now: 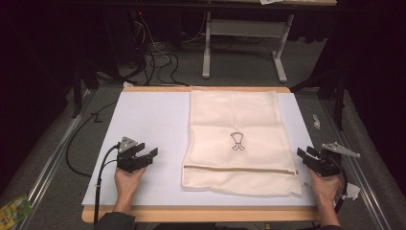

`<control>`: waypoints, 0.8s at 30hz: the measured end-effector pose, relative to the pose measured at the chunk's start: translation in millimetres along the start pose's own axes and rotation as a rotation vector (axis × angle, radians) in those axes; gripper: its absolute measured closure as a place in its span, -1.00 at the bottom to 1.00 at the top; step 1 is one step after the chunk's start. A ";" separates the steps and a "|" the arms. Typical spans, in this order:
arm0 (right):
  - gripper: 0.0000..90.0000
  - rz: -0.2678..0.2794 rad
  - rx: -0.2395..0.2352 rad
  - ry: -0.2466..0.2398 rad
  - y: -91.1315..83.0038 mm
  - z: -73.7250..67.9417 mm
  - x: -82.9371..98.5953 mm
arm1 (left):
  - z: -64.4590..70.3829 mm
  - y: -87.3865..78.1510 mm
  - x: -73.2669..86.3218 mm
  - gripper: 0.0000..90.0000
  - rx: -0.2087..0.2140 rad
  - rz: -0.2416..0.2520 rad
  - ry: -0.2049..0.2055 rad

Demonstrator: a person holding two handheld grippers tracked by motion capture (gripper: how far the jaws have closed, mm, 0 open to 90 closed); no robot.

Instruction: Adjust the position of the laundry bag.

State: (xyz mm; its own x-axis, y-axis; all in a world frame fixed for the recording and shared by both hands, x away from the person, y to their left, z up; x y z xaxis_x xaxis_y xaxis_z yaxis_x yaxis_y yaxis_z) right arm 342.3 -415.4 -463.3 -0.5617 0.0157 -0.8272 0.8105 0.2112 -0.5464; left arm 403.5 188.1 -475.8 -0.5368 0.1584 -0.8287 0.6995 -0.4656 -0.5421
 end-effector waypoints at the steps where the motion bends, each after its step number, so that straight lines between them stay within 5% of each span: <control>1: 0.23 -0.001 -0.005 -0.004 -0.3 -0.8 0.0 | 3.1 0.6 -1.1 -0.17 0.007 -0.006 0.007; 7: 0.23 -0.013 -0.019 -0.005 -2.6 -6.0 -0.4 | 23.1 2.4 -8.1 -0.16 0.041 -0.020 0.055; 16: 0.22 -0.052 -0.042 -0.010 -13.7 -15.5 3.0 | 70.6 10.3 -16.6 -0.21 0.104 -0.079 0.126; 20: 0.20 -0.073 -0.047 -0.013 -11.6 -17.5 5.5 | 86.2 17.3 -19.5 -0.23 0.150 -0.115 0.114; 24: 0.20 -0.103 -0.048 0.000 -4.7 -20.6 8.1 | 98.6 29.9 -20.7 -0.22 0.147 -0.146 0.122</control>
Point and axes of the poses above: each handheld gripper's, and its own axes: y roughly forward along the jaws, x roughly out of its underside, z roughly to its right, the point moved 1 cm from there along y, roughly forward along the jaws, and after that the axes turned 2 degrees about -x, right-handed, at the moved point
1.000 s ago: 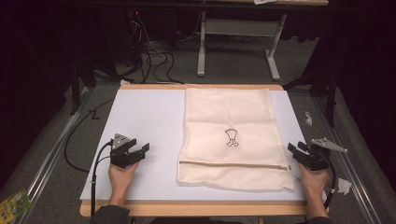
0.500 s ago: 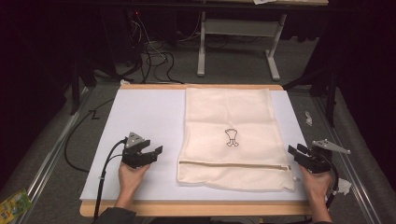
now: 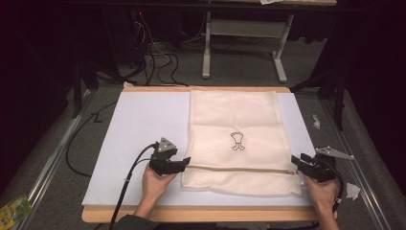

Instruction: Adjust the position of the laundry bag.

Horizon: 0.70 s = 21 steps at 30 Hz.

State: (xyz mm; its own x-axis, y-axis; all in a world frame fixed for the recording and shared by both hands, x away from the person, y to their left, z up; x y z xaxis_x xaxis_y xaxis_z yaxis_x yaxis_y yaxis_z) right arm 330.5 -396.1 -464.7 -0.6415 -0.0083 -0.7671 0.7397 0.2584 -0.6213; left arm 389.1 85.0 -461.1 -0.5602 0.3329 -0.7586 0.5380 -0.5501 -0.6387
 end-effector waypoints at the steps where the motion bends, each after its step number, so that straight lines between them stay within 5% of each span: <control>1: 0.19 -0.003 -0.003 -0.004 1.7 -0.5 0.2 | 0.0 0.0 0.0 -0.22 0.000 0.000 0.000; 13: 0.16 -0.046 0.010 0.007 16.6 -3.6 -2.7 | 9.8 31.6 -8.0 -0.17 -0.053 -0.040 -0.019; 21: 0.14 -0.076 0.019 0.021 22.8 -2.9 -5.2 | 7.7 44.1 -9.2 0.05 -0.108 -0.057 -0.031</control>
Point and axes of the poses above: each handheld gripper's, and its own axes: y roughly forward along the jaws, x roughly out of its underside, z roughly to its right, the point moved 1 cm from there along y, roughly forward along the jaws, and after that the axes turned 2 degrees about -x, right-handed, at the moved point
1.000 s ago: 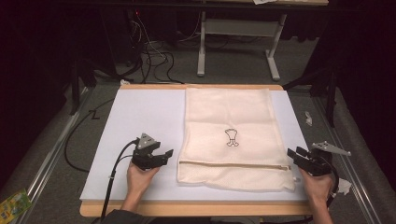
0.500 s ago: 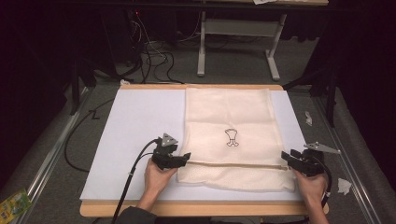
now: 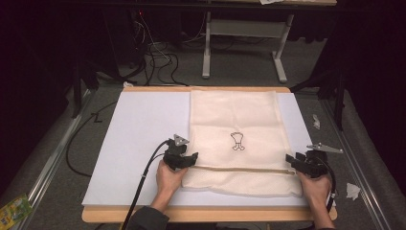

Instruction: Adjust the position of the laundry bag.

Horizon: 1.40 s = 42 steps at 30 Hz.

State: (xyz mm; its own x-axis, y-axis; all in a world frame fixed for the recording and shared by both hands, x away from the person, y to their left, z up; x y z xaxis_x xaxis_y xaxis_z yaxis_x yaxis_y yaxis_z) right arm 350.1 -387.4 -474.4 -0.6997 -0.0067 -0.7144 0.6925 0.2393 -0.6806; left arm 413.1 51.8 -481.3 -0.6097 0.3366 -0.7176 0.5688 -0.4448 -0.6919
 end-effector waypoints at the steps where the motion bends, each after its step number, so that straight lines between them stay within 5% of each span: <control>1: 0.15 -0.002 0.001 -0.001 0.7 0.4 -0.6 | 0.8 0.8 0.2 0.10 -0.008 -0.009 -0.008; 7: 0.29 -0.036 -0.007 0.007 5.4 -0.7 -2.5 | 2.3 2.3 -0.6 0.28 -0.016 -0.013 0.000; 18: 0.89 -0.062 -0.035 -0.030 8.3 -3.6 -3.1 | 0.9 3.8 -5.9 0.87 0.019 -0.030 0.034; 28: 0.95 -0.048 -0.045 -0.039 5.4 -4.0 -4.8 | -5.3 -2.4 -7.5 0.92 0.054 -0.005 0.011; 42: 0.96 -0.029 -0.092 -0.071 3.8 -20.7 -10.3 | -22.9 -19.3 -1.7 0.92 0.038 0.008 -0.001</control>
Point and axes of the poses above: each handheld gripper's, and its own axes: y roughly forward along the jaws, x roughly out of its underside, z roughly to its right, the point moved 1 cm from there along y, roughly forward along the jaws, and after that the axes turned 2 degrees about -x, right-handed, at the moved point
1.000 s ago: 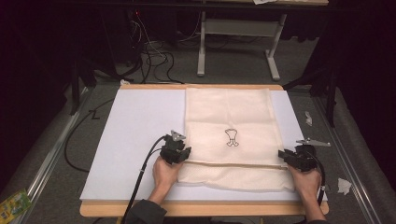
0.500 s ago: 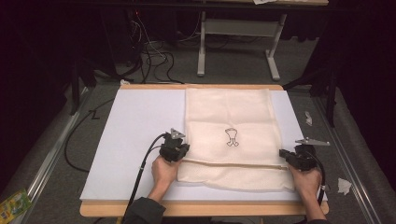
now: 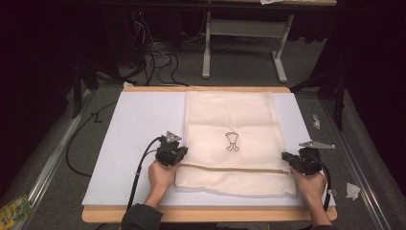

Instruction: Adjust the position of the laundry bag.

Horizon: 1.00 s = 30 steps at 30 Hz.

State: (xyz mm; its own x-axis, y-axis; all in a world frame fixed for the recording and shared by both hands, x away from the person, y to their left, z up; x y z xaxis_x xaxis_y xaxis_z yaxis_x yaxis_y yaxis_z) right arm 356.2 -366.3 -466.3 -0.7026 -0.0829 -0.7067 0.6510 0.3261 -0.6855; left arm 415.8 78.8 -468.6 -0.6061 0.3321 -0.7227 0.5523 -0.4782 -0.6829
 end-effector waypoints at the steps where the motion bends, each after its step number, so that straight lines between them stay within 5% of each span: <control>1: 0.96 0.001 -0.005 -0.004 0.4 -1.8 -0.5 | -1.4 -1.3 1.0 0.92 -0.004 0.001 0.002; 30: 0.95 0.003 -0.110 -0.087 25.7 -57.9 -6.9 | -44.1 -44.9 33.9 0.90 -0.118 0.020 -0.023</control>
State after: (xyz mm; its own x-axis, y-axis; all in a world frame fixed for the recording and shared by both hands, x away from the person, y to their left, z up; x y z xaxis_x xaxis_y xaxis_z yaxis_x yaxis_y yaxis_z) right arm 361.2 -302.8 -468.9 -0.6704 -0.1614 -0.7243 0.6139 0.4276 -0.6635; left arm 395.7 147.4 -467.2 -0.6066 0.3041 -0.7345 0.6268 -0.3853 -0.6772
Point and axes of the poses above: each handheld gripper's, and its own axes: y roughly forward along the jaws, x roughly out of its underside, z roughly to its right, the point moved 1 cm from there along y, roughly forward along the jaws, and after that the axes turned 2 degrees about -x, right-handed, at the moved point
